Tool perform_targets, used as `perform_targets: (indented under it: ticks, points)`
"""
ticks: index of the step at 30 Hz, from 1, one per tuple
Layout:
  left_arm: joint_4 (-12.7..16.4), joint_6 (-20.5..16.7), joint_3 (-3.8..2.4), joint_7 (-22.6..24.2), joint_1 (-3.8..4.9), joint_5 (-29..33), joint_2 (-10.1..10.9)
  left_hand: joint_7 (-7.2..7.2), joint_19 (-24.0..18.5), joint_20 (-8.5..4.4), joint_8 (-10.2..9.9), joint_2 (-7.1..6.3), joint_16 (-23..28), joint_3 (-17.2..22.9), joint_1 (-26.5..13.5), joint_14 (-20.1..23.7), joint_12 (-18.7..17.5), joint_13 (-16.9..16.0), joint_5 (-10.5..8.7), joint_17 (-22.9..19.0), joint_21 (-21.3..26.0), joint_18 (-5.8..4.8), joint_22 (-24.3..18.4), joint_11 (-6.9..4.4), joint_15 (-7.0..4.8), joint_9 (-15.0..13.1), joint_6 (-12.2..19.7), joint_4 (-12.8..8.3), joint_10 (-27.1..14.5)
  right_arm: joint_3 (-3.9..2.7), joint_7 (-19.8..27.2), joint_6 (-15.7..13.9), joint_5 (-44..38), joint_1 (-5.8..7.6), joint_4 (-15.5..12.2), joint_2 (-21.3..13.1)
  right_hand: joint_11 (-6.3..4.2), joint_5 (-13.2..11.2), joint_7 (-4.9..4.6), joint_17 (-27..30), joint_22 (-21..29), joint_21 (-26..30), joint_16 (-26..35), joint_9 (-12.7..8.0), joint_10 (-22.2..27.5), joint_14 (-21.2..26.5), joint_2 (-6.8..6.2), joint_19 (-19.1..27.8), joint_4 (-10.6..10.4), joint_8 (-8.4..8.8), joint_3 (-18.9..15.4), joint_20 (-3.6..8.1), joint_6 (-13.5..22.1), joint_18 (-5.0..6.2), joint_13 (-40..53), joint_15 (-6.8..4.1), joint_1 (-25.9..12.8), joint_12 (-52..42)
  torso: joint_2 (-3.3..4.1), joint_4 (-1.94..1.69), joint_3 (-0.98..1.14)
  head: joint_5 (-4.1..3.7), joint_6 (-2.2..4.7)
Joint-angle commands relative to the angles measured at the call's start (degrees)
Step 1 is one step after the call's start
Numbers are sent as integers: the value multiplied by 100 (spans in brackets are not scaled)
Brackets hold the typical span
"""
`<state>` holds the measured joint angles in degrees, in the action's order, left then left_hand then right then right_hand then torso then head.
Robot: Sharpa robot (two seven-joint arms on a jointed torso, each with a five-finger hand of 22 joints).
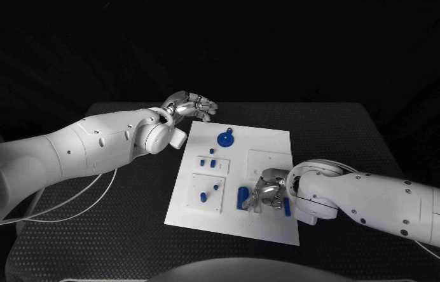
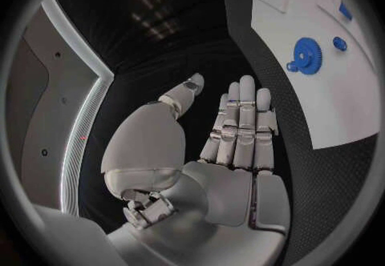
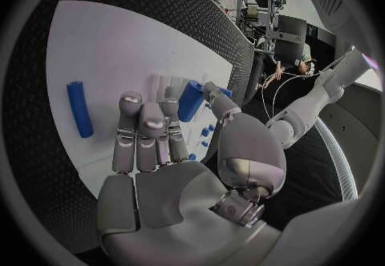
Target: Assemble the parts on the task board
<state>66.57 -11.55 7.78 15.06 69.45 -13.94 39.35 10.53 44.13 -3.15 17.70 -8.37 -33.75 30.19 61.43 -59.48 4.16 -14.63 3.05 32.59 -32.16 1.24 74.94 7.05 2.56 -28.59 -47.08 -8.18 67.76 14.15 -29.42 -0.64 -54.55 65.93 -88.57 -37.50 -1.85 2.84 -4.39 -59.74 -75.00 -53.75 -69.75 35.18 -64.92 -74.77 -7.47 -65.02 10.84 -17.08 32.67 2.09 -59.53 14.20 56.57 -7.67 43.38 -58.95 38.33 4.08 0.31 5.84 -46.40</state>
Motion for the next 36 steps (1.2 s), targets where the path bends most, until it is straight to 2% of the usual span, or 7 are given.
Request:
perform_targets:
  ticks: [1, 9, 13, 19, 26, 31, 36]
  points:
    - [17, 76, -4, 24, 9, -1, -2, -2, 0, 28, 28, 10, 32, 4, -48, 14, 20, -9, 11, 9, 35, 96, 111, -7, 26, 5, 55, 36, -50, 2, -65, 43, -96, -6, 28, 9, -12, -3, -1, -9, -25, 34, 19, -5, -45, -41, 48, -38, -234, 4, 392, 0, -44, 80, -5, -25, 49, 36, 0, -2, 1, -2, -5]
    - [22, 79, -3, 14, 10, -4, 3, -2, -1, 29, 31, 13, 39, 3, -59, 16, 20, -9, 11, 15, 38, 96, 111, -7, 27, 7, 56, 53, -51, 2, -67, 177, -49, -6, 34, 16, -11, -3, 1, -30, -75, -18, 3, -1, -81, -53, 147, -42, -311, 18, 924, -19, -90, 80, 19, -21, 56, 37, -2, -3, -1, -8, -7]
    - [26, 82, -3, 10, 10, -5, 8, -3, -2, 28, 31, 12, 41, 3, -59, 18, 20, -9, 11, 16, 39, 96, 111, -7, 28, 7, 56, 55, -52, 2, -59, 233, 4, -6, 30, 22, 0, 14, -9, -31, -89, -40, 4, -5, -82, -58, 13, -41, -239, 34, 956, -39, -93, 80, 31, -9, -22, 42, -1, -3, -2, -7, -5]
    - [27, 84, -3, 3, 10, -7, 10, -3, -3, 28, 32, 13, 43, 5, -56, 19, 20, -9, 12, 18, 40, 96, 111, -8, 28, 8, 57, 56, -52, 2, -61, 241, 1, -6, 26, 25, 8, 34, -15, -32, -93, -64, 10, -9, -81, -67, -310, -44, -84, 54, 710, -57, -100, 80, 49, -2, -187, 48, -2, -2, -2, -6, -11]
    - [25, 80, -3, -3, 10, -13, 11, -4, -5, 27, 34, 13, 47, 8, -48, 20, 20, -10, 12, 21, 42, 98, 112, -8, 28, 9, 57, 55, -52, 2, -14, 256, 31, -6, 13, 10, 1, 3, -8, -36, -82, -68, 13, 5, -81, -68, -599, -51, -4, 60, 459, -37, -98, 80, 64, -12, -220, 55, -2, -1, 3, -4, -8]
    - [20, 75, -3, -2, 10, -16, 10, -5, -6, 27, 35, 12, 48, 10, -44, 20, 20, -10, 12, 23, 42, 98, 112, -9, 28, 9, 57, 55, -52, 2, 14, 227, 64, -6, -3, -3, -4, 16, -8, -44, -69, -45, 24, 36, -60, -50, -572, -8, 260, 75, -29, -14, -72, 80, 89, -16, -148, 77, 0, -2, 3, -1, -10]
    - [16, 77, -2, -4, 10, -16, 6, -5, -7, 27, 36, 11, 50, 10, -41, 20, 21, -10, 12, 25, 43, 98, 113, -9, 28, 9, 57, 55, -52, 2, 21, 198, 49, -6, -8, -18, -7, 25, -4, -45, -60, -32, 29, 43, -63, -49, -497, -6, 335, 82, -160, -8, -76, 80, 96, -19, -117, 85, -2, 3, 7, 5, -7]
